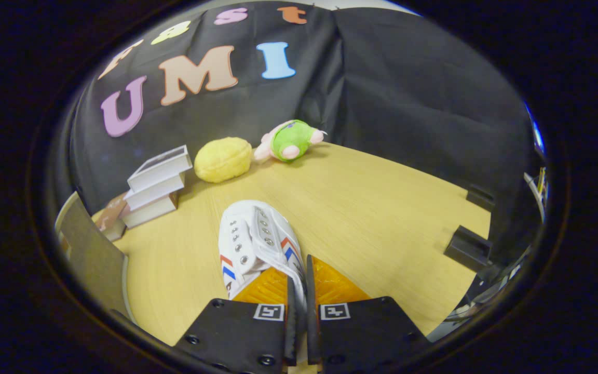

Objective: Open the storage box then place both shoes into the box .Put the left shoe in first, then the right shoe, with the right side of both shoes facing outward in a uniform manner.

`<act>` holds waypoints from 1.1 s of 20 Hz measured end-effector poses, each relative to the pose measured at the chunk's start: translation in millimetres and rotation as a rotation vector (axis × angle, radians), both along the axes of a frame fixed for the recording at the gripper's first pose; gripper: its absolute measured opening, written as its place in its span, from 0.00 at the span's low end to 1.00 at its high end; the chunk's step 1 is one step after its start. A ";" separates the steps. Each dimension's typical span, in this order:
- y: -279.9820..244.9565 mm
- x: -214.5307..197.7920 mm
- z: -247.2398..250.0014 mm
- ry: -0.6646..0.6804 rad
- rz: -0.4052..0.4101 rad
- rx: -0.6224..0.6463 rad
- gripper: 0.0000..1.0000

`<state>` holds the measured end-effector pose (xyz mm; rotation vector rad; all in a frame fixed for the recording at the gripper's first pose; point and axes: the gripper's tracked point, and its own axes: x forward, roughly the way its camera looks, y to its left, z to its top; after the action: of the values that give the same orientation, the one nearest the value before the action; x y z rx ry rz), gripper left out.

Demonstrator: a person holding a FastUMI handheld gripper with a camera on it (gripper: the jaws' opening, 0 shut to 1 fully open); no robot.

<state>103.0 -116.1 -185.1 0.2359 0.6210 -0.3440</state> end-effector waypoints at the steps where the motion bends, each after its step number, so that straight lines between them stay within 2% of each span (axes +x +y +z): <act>1: 1.7 1.1 1.2 -0.026 -0.001 0.020 0.13; 4: 10.9 3.6 3.9 -0.068 0.042 -0.005 0.04; 10: 19.1 6.9 12.4 -0.061 0.082 -0.147 0.03; 15: 26.9 0.8 27.9 -0.084 0.093 -0.198 0.03; 19: 30.8 -7.2 65.9 -0.135 0.083 -0.226 0.03; 22: 43.3 -12.5 112.2 -0.201 0.081 -0.242 0.03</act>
<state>90.5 -72.8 -72.8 0.0120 0.3848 -0.3097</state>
